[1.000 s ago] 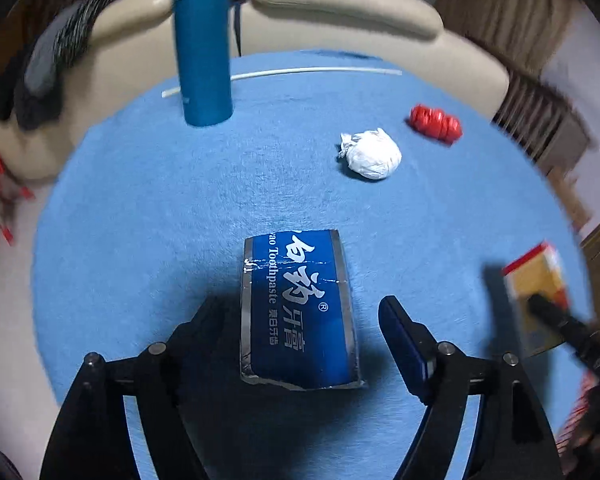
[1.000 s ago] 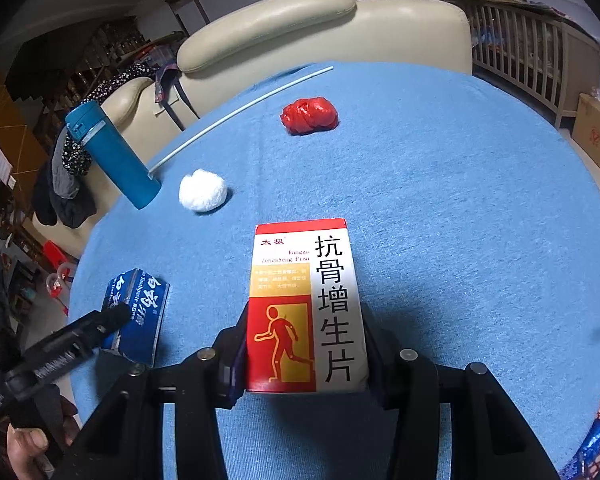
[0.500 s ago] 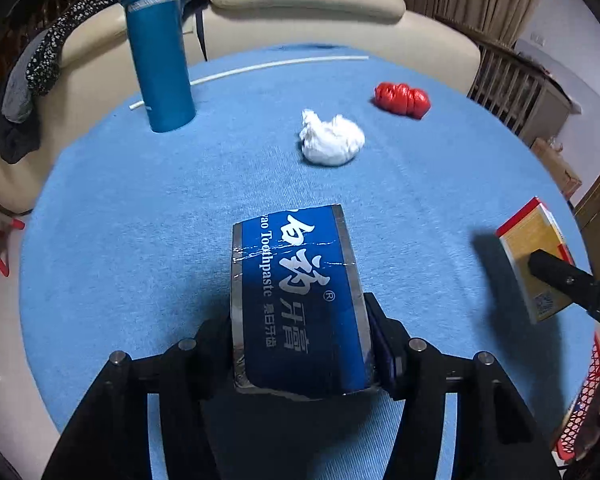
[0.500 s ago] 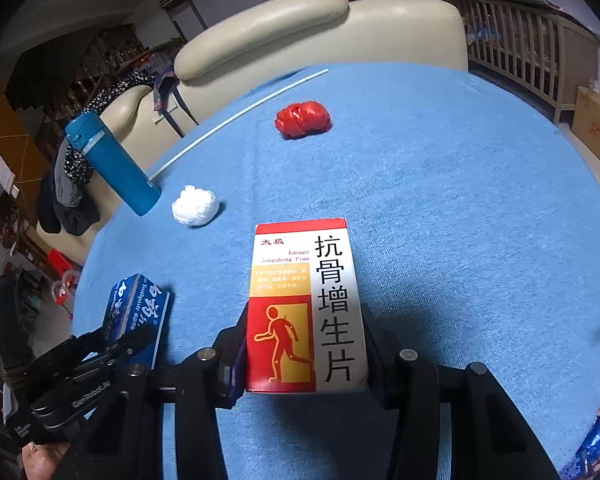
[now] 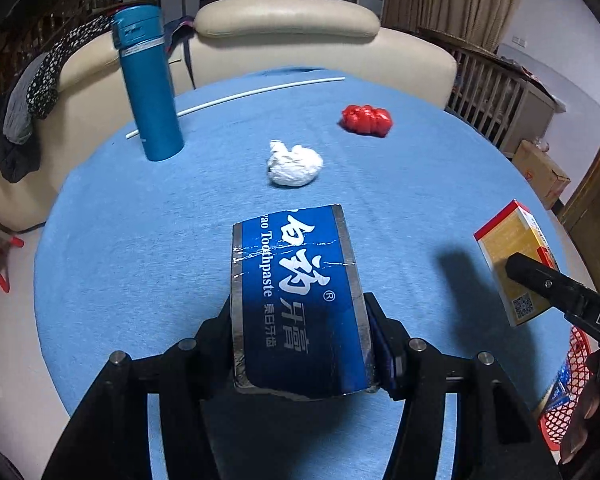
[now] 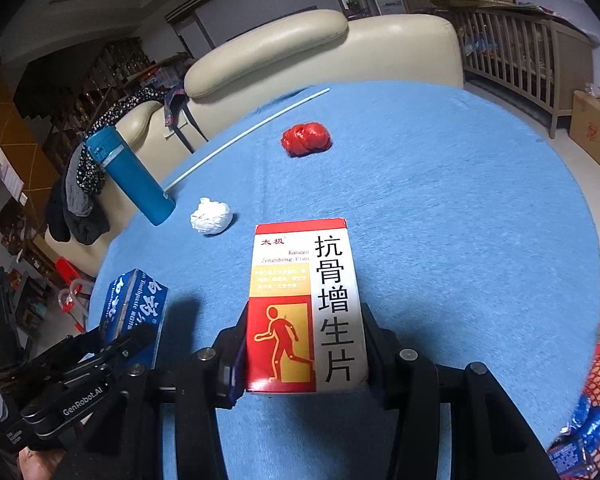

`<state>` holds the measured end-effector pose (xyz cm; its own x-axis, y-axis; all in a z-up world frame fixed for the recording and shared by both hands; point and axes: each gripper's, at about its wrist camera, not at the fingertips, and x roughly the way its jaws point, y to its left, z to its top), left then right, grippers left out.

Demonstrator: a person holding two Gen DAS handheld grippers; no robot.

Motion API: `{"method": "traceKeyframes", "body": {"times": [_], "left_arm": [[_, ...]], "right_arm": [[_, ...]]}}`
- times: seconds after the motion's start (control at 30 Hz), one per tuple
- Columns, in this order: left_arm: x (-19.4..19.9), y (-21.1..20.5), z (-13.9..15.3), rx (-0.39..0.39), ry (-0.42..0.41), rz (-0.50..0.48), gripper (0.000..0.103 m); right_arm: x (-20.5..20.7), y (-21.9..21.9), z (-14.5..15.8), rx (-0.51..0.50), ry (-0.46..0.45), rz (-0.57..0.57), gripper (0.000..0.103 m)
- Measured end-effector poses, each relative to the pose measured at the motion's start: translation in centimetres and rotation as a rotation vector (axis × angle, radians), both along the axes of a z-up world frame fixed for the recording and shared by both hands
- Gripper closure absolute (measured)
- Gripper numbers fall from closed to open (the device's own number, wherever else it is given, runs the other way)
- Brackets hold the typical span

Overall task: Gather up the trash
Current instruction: 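Carry the medicine box and toothpaste box over the red basket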

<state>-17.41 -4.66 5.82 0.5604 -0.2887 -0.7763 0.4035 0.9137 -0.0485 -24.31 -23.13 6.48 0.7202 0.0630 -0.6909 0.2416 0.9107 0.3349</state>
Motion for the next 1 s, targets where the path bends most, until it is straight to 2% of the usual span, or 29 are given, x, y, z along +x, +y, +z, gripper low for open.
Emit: {"method": "traceKeyframes", "body": {"times": [0.7, 1.0], "left_arm": [[-4.5, -3.1, 2.9, 0.001, -0.075, -0.096, 0.043], [-5.5, -5.3, 3.0, 0.029, -0.087, -0.148, 0.043]], "right_arm": [[-5.6, -2.3, 2.2, 0.011, -0.068, -0.072, 0.053], [-7.7, -4.5, 1.8, 0.033, -0.077, -0.118, 0.053]]}}
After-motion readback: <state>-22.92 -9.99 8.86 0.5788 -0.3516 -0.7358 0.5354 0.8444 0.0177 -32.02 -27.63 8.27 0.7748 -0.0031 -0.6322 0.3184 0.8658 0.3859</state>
